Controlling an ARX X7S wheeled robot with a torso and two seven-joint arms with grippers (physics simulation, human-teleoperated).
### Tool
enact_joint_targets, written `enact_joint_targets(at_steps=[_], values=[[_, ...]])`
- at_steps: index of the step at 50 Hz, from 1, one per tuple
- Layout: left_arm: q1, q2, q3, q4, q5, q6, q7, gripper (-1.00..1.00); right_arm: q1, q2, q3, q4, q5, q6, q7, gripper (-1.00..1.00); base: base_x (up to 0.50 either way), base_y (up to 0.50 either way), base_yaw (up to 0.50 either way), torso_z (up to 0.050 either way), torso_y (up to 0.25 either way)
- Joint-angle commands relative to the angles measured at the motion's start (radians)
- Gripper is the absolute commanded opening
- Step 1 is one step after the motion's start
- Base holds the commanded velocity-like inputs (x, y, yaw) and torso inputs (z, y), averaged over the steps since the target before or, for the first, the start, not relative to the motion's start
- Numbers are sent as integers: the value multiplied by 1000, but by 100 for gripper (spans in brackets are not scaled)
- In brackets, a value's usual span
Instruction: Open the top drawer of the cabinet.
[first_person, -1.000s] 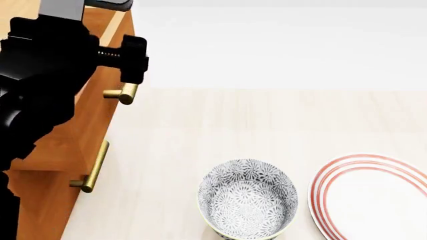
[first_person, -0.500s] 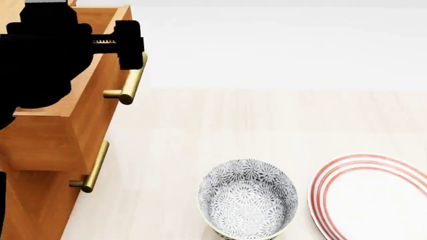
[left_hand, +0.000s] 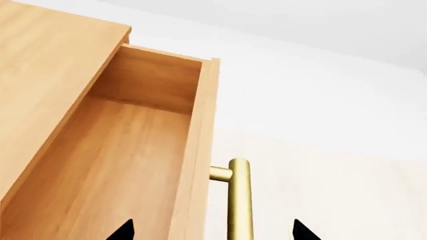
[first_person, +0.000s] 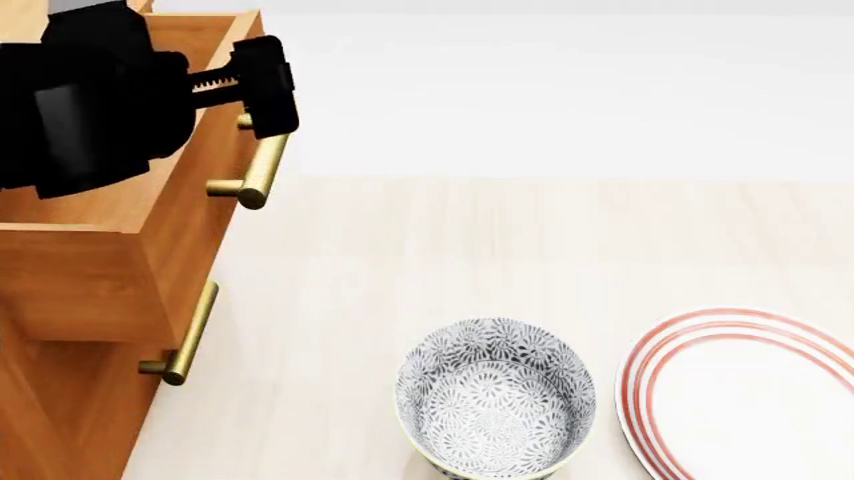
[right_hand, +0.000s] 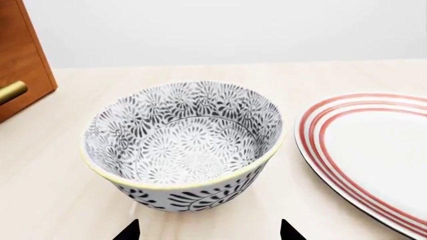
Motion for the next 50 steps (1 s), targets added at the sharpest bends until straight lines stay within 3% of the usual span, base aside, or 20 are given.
enact_joint_targets(at_steps=[1,26,50], values=[[-18,16,-49,-52,-59,26,-11,100,3,-18,22,2,-14,2,-20,100,0,0,0,0,0],[-34,9,-65,-211,-115,101,-32,100,6,-15,16,4,-3,6,-18,100,0,0,0,0,0],[-50,3,-155,-315,-245,130,-27,100,6,-11,6,9,0,2,-19,100,0,0,0,0,0]])
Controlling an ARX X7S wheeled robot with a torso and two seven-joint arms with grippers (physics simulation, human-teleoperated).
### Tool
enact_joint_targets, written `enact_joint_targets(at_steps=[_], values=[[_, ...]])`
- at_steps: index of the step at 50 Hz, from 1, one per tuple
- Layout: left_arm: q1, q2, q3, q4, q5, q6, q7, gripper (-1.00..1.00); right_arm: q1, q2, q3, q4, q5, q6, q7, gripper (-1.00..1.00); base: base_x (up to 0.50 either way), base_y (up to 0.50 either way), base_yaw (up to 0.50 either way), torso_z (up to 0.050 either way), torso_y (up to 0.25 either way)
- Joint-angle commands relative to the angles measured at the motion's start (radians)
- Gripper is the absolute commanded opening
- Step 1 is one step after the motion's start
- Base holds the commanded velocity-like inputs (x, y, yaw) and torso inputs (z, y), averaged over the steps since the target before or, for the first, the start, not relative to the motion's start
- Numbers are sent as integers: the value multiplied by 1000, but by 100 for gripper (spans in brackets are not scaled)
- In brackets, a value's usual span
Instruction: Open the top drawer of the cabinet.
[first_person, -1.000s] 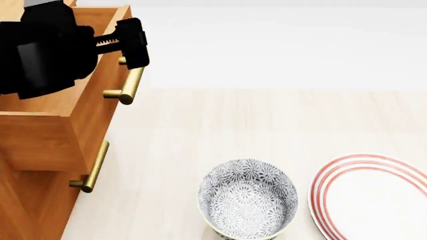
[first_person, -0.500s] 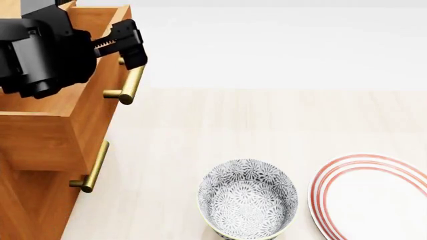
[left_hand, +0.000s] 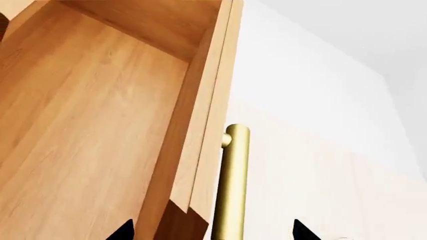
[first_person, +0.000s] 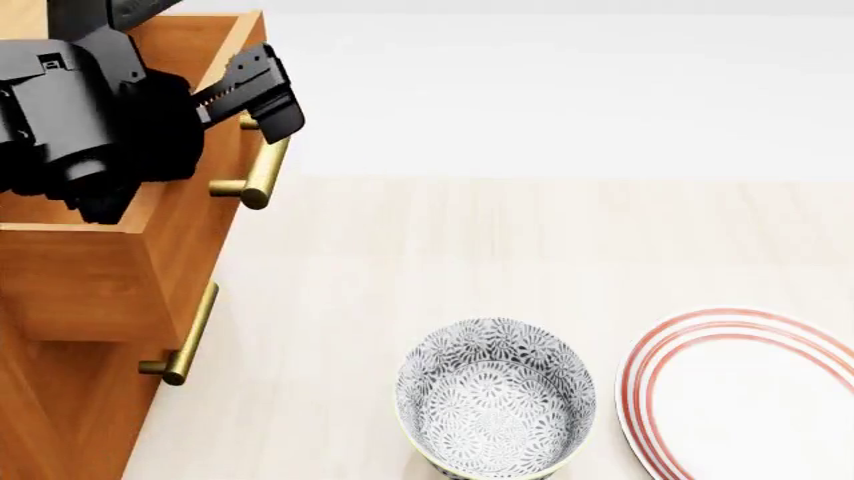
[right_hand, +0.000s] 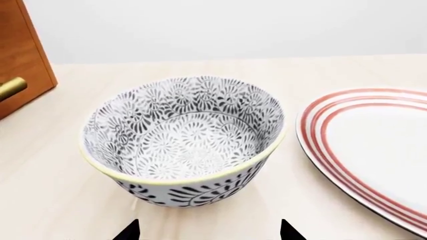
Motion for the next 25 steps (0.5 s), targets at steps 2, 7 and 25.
enact_joint_targets(at_steps=[2,7,25], values=[[-8,17,-52,-60,-49,34,53,100,-1,-17,17,-2,-19,0,-22,100,0,0,0,0,0],[12,22,-43,-26,-64,17,58,100,-2,-16,15,-2,-18,1,-21,100,0,0,0,0,0],[39,46,86,20,-198,1,73,100,-5,-7,8,-16,-16,3,-20,100,0,0,0,0,0]])
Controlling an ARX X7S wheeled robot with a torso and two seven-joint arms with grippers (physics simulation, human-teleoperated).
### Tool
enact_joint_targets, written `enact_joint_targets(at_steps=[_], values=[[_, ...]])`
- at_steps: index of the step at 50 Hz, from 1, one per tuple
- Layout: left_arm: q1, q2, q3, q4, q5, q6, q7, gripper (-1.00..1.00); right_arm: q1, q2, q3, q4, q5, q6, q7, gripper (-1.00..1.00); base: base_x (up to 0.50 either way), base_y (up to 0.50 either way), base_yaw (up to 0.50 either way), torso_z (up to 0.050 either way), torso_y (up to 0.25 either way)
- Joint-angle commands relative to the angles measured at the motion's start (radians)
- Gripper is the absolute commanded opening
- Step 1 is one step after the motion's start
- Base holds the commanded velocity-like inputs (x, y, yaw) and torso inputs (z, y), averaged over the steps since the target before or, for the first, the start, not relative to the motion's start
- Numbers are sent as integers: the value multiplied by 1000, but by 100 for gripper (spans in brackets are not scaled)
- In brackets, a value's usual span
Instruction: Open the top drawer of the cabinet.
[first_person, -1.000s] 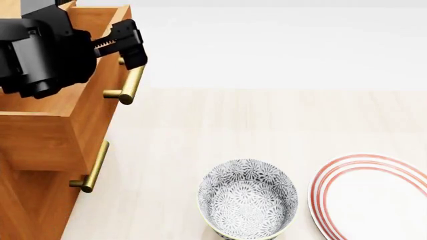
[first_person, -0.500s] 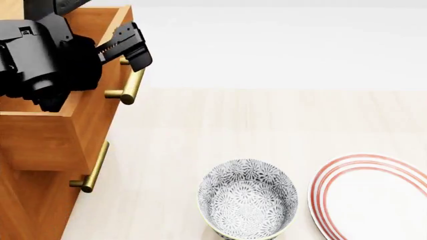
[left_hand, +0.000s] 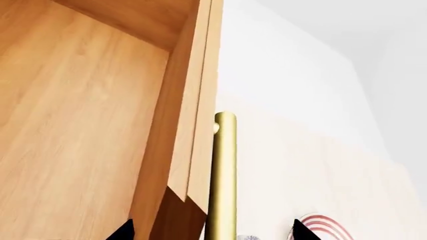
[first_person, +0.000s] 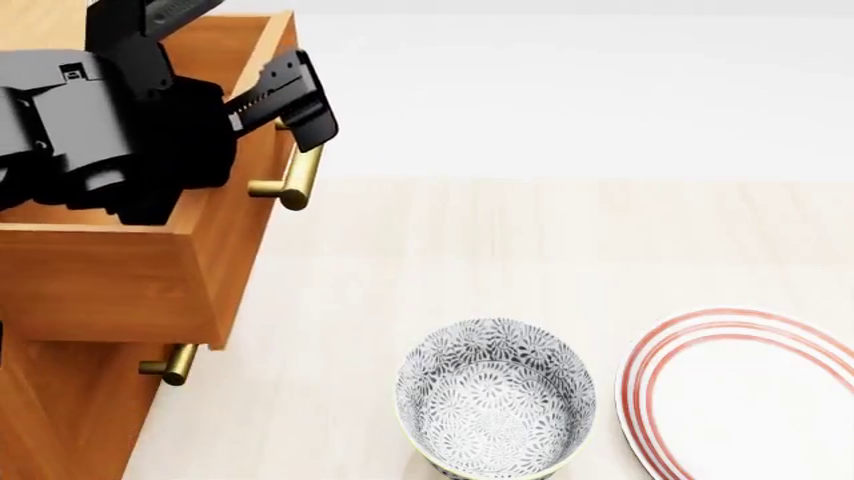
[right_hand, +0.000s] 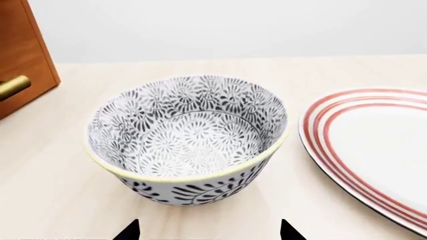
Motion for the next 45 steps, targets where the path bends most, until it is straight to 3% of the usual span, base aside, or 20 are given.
enact_joint_targets(at_steps=[1,45], values=[[22,35,48,4,-117,16,35,100,-4,-14,17,-9,-19,3,-23,100,0,0,0,0,0],[-26,35,623,32,-691,226,-10,100,-4,8,19,-12,2,-5,-29,100,0,0,0,0,0]])
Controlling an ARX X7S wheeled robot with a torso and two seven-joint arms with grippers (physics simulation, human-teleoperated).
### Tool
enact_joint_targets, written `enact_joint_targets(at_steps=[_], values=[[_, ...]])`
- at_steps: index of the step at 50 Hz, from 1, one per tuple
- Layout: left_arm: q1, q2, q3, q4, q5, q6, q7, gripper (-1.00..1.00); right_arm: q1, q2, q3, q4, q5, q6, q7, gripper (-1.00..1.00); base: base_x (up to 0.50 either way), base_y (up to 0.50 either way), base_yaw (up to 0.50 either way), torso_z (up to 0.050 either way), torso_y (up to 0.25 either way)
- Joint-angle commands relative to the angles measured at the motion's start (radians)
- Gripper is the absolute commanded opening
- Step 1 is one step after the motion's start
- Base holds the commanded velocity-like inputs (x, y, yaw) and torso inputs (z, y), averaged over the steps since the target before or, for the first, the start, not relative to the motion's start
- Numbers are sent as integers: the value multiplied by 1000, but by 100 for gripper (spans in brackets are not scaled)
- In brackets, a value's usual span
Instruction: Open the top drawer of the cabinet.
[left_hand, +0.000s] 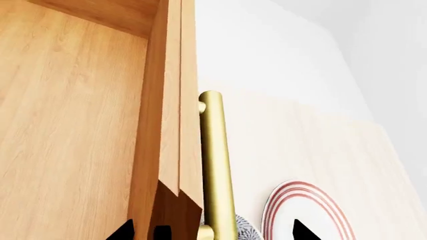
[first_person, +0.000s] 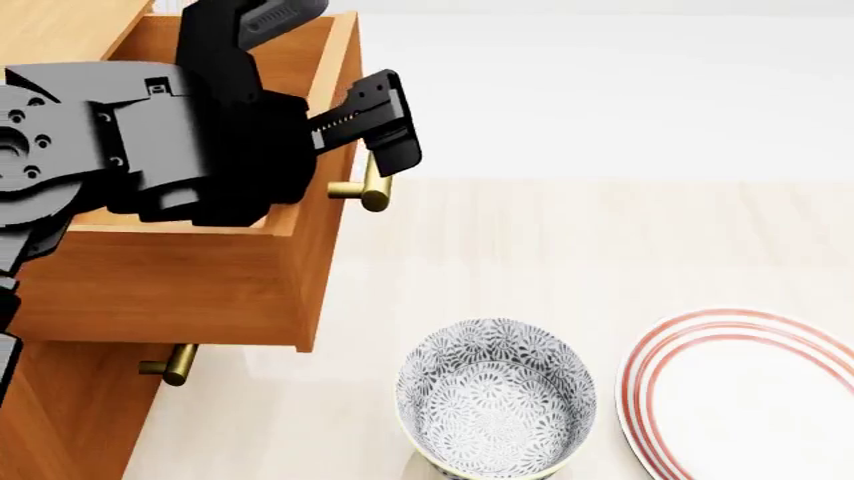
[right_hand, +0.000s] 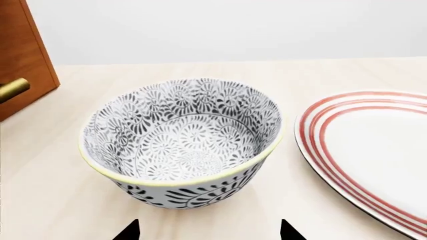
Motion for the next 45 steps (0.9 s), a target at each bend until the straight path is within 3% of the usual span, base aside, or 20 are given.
enact_joint_targets(at_steps=[1,19,45], values=[[-2,30,119,30,-202,65,37,100,-3,-14,19,-3,-16,-1,-26,100,0,0,0,0,0],[-1,15,199,168,-277,94,52,100,0,-15,10,15,-16,-9,-35,100,0,0,0,0,0],[2,11,228,425,-372,131,-51,100,-5,-7,-1,3,-13,-2,-33,100,0,0,0,0,2]])
